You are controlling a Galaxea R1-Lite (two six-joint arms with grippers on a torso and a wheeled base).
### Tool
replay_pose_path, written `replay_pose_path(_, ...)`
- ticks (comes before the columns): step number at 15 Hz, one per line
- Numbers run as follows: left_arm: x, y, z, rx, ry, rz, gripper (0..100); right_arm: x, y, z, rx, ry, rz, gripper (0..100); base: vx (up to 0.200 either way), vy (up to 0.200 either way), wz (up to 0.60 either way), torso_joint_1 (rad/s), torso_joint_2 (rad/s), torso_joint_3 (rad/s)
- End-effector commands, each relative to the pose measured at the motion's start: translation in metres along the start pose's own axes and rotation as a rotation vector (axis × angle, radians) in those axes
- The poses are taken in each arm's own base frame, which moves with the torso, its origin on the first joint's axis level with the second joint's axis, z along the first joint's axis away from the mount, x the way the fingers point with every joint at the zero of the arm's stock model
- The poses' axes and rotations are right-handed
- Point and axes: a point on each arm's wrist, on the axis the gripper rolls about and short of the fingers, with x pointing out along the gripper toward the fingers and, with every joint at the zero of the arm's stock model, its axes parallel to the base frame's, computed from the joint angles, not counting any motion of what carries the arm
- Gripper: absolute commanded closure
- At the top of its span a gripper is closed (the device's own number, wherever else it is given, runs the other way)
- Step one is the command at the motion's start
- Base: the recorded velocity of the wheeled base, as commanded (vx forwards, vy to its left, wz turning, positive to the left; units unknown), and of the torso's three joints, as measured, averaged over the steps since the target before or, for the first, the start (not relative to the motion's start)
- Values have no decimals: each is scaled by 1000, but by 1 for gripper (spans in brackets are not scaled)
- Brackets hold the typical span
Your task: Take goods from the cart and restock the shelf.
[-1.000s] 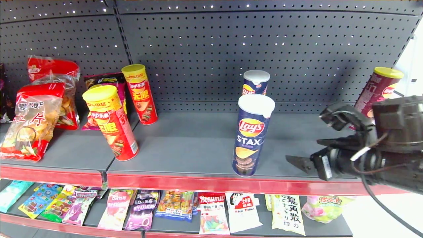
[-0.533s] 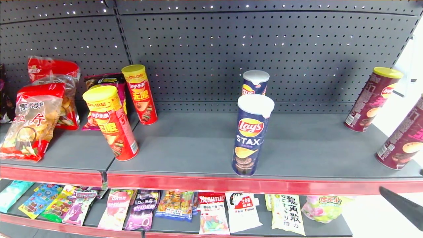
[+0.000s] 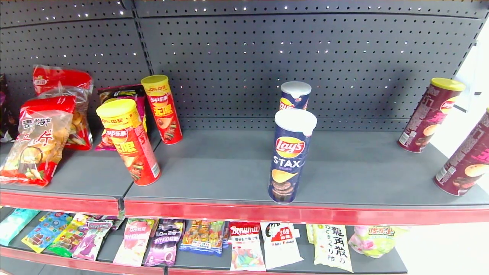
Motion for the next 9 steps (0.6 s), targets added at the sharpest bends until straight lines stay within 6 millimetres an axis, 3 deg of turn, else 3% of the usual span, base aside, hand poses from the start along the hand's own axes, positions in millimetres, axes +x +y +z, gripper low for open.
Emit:
replay_pose_path(1, 0, 0, 0, 0, 1, 0, 0, -2, 0, -4, -1, -22, 0, 0, 0, 0, 0, 0, 0, 0)
replay_pose_path(9, 0, 0, 0, 0, 1, 0, 0, -2, 0, -4, 25, -20, -8, 0, 0, 0, 0, 0, 0, 0)
